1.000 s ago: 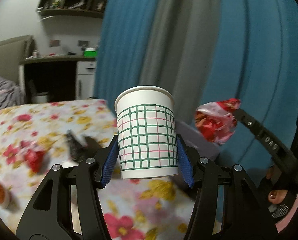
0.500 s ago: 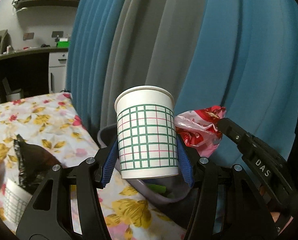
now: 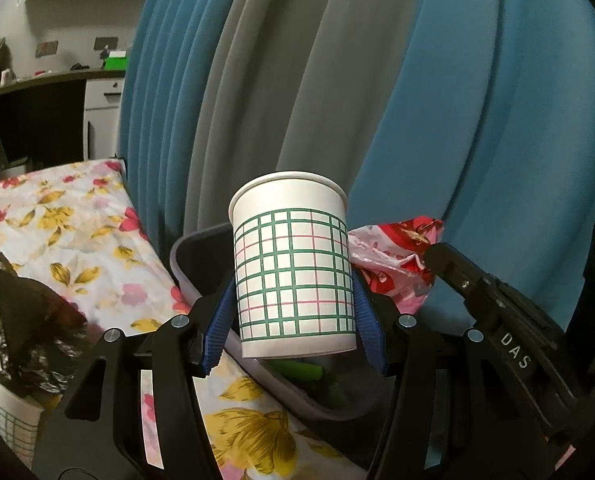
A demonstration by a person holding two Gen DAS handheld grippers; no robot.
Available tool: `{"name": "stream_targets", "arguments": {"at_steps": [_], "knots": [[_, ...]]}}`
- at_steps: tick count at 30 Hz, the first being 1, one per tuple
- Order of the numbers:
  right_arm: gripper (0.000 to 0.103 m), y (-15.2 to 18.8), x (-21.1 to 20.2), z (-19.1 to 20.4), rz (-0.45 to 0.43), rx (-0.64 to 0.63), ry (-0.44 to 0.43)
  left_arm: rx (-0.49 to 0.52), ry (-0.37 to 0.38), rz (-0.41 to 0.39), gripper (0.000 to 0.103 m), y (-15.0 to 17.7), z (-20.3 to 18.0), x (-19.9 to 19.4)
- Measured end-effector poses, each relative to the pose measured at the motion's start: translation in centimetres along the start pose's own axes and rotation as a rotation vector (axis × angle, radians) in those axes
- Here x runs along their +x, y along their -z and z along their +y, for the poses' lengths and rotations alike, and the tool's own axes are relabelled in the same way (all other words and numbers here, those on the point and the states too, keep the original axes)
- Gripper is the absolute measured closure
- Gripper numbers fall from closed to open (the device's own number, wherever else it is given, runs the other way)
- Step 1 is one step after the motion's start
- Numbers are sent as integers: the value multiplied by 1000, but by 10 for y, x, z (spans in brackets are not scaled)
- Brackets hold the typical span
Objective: Collect trash
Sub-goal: 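Carry the checked cup and red bag over the grey bin and release both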
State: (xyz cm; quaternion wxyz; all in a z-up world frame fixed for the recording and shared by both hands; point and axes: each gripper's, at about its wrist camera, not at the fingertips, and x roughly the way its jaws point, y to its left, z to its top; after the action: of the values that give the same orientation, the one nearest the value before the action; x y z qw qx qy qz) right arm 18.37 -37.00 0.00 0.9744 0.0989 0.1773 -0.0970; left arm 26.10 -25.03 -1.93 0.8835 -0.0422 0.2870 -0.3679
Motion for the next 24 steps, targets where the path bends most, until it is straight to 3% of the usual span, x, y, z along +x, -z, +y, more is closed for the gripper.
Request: {"name": "stream_targets", "arguments": {"at_steps": [12,15,18,24], "knots": [[97,3,23,-5,50,13,4,-32,27,35,48,5,2,16],[88,6,28,-7,60,14,5,-45,39,45,48,5,4,22],[70,8,30,-9,62,19,9,-57,54,59,47,7,5,28],[62,14,25,-20,46,16,60,-72,82,83,47,10,5,38]]}}
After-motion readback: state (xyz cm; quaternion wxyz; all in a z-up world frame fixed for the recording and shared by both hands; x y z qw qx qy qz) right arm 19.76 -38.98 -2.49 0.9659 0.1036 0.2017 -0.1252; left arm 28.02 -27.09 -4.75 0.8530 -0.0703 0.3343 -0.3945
